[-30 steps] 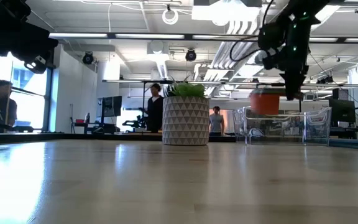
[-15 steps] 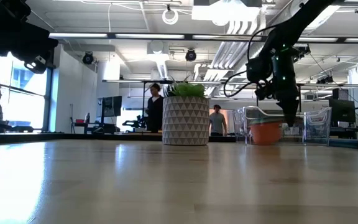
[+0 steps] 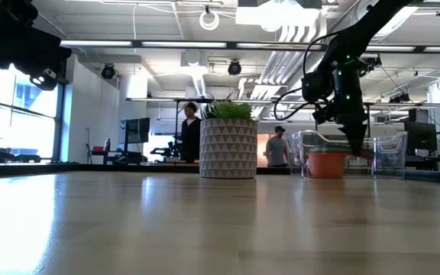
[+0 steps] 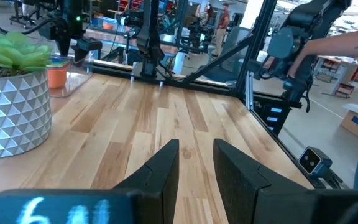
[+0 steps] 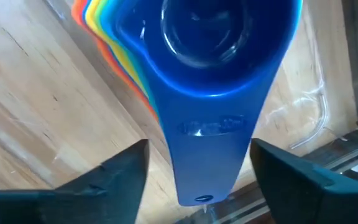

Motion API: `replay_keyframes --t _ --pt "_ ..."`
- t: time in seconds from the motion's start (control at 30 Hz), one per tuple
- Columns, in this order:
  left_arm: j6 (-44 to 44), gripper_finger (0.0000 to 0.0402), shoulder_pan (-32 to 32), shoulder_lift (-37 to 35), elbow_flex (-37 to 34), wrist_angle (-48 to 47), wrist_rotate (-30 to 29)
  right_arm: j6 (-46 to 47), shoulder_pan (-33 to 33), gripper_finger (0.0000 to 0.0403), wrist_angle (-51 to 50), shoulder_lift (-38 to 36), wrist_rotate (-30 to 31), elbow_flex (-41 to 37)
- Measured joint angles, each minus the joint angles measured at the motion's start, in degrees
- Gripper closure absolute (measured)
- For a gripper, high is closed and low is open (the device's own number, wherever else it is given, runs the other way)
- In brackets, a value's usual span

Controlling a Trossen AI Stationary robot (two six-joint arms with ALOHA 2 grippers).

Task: Nest measuring cups in basket
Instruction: Put the nested measuring cups into the transparent bin, then return to Home Position

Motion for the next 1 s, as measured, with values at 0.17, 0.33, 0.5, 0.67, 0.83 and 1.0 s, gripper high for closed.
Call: replay_keyframes --t 0.17,0.33,0.5,0.67,0.83,1.0 --pt "0.0 0.0312 0.0 0.0 0.0 0.0 0.0 1.8 0.1 0.0105 -0.1 0.0 0.0 0.0" --pt "0.0 0.0312 0.0 0.0 0.0 0.0 0.0 3.4 0.2 0.01 -0.9 -0.9 -0.4 1.9" --pt "0.0 0.0312 0.0 0.0 0.0 0.0 0.0 5.0 0.2 0.0099 -2.8 -4.1 -0.3 5.4" --pt "0.0 0.0312 0.0 0.0 0.0 0.0 0.0 11.8 0.4 0.0099 -4.7 -9.8 -10.2 8.5" --pt "0.0 0.0312 0.0 0.0 0.0 0.0 0.0 16.7 5.0 0.0099 8.3 -23.3 -33.1 3.5" --pt "0.0 0.0312 0.0 0.0 0.0 0.0 0.0 29.5 13.7 0.0098 31.5 -41.7 -32.8 -12.0"
